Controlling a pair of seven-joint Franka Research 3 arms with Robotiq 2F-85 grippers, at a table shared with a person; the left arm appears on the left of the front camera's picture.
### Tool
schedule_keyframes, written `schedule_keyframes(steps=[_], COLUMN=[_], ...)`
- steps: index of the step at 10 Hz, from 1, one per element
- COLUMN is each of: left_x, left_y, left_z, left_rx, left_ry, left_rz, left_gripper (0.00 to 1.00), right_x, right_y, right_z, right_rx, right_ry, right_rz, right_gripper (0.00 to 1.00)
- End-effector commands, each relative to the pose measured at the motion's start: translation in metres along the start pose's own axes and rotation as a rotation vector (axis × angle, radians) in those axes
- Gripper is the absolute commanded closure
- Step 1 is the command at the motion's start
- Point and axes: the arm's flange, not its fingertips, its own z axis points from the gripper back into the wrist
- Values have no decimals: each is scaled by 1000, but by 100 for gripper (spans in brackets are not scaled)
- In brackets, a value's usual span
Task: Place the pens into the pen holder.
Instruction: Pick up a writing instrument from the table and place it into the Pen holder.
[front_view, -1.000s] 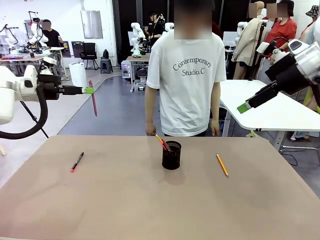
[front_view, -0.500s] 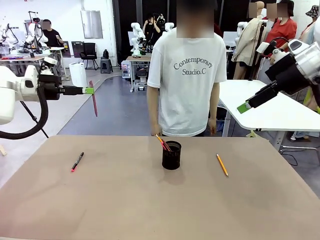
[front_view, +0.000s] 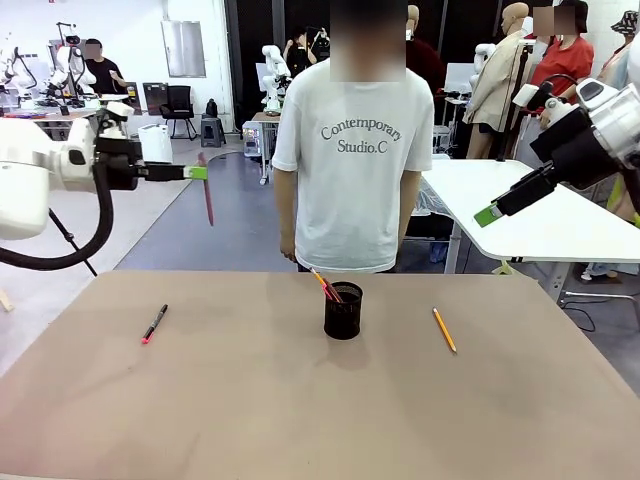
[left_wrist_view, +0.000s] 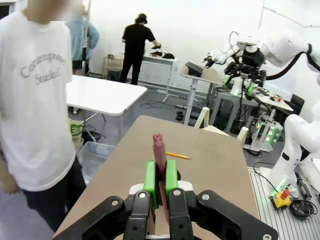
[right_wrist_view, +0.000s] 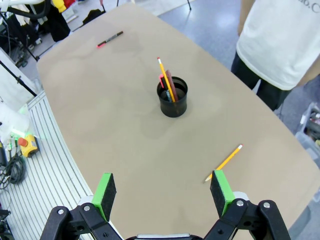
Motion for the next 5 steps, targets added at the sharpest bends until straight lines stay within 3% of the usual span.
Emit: schedule_keyframes(steps=[1,5], left_x=[-1,-2], left_y=[-11,-32], left_z=[-27,-108], left_rx=[-34,-158], left_ry=[-9,18], left_rz=[-69,-120], left_gripper=[100,100], right_x=[2,2], right_y=[-1,-1], right_z=[-1,-1], right_rx=[16,16], right_ry=[-24,-24], right_rz=[-4,-4], right_gripper=[0,0])
